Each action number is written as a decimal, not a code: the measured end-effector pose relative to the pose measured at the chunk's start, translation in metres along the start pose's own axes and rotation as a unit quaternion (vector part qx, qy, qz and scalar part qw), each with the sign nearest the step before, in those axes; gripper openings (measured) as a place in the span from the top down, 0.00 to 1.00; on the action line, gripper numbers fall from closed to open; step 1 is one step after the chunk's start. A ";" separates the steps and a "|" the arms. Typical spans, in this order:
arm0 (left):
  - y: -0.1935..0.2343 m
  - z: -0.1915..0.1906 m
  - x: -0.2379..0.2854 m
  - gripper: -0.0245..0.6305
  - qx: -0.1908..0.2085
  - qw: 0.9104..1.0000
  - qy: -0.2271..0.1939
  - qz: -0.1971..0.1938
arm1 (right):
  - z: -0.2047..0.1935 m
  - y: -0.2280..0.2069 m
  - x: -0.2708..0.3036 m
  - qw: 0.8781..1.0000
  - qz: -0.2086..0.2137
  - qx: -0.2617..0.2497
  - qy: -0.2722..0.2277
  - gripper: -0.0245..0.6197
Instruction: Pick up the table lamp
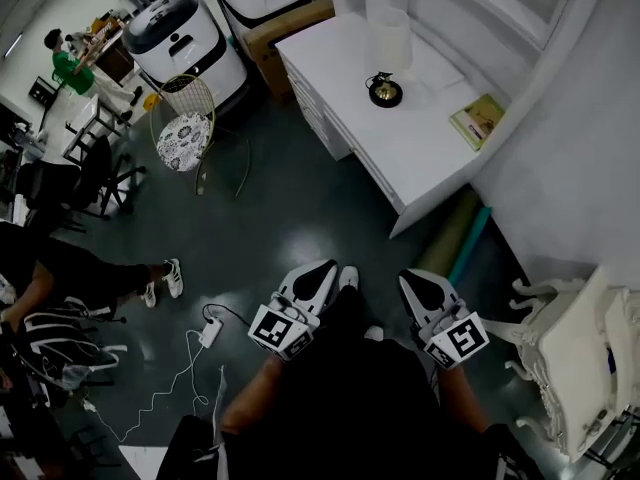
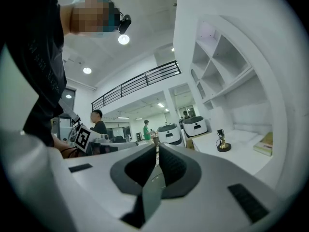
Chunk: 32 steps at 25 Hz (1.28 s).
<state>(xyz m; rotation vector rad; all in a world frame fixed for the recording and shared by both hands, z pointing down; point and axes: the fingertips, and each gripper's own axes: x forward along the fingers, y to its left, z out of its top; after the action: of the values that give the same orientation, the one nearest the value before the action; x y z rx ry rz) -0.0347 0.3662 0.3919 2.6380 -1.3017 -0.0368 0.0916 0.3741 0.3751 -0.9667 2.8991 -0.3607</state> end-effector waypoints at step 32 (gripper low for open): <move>0.201 0.039 0.136 0.93 -0.021 0.998 0.024 -0.048 | 0.025 -0.150 0.225 0.997 -0.059 -0.040 0.038 0.91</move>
<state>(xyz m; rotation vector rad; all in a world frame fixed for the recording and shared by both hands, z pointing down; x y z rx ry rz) -0.1130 0.1333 0.4008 2.6462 -1.1462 -0.0137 0.0025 0.1182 0.3895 -1.1655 2.9524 -0.2965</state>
